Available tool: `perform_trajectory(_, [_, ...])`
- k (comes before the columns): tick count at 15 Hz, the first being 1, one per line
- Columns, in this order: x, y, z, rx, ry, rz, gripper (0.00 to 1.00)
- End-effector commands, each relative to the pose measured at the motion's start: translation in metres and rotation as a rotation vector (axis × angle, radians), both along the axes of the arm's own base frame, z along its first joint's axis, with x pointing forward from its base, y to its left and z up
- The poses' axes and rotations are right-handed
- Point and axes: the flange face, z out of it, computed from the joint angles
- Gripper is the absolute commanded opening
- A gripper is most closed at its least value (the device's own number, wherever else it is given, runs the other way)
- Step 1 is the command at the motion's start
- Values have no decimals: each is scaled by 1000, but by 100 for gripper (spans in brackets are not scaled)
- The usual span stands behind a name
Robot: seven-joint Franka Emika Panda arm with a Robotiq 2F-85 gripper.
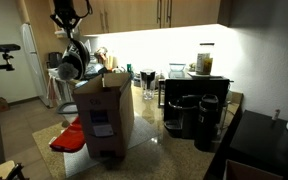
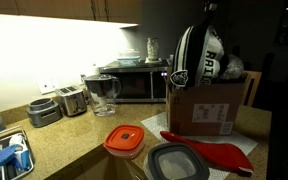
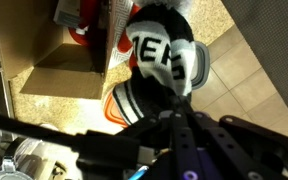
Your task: Remove the head sock from the box.
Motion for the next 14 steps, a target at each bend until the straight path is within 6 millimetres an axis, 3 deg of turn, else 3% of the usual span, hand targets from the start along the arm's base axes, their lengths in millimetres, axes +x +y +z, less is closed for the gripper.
perform_trajectory(1, [-13,-5,-22,-30,26,47,0])
perform_trajectory(5, [-16,-7,-53,-64,59,42,0])
perform_trajectory(6, [-17,-8,-58,-72,60,44,26])
perform_trajectory(7, [-17,-9,-62,-77,61,41,27])
perform_trajectory(14, [-14,-21,-80,-77,74,9,71])
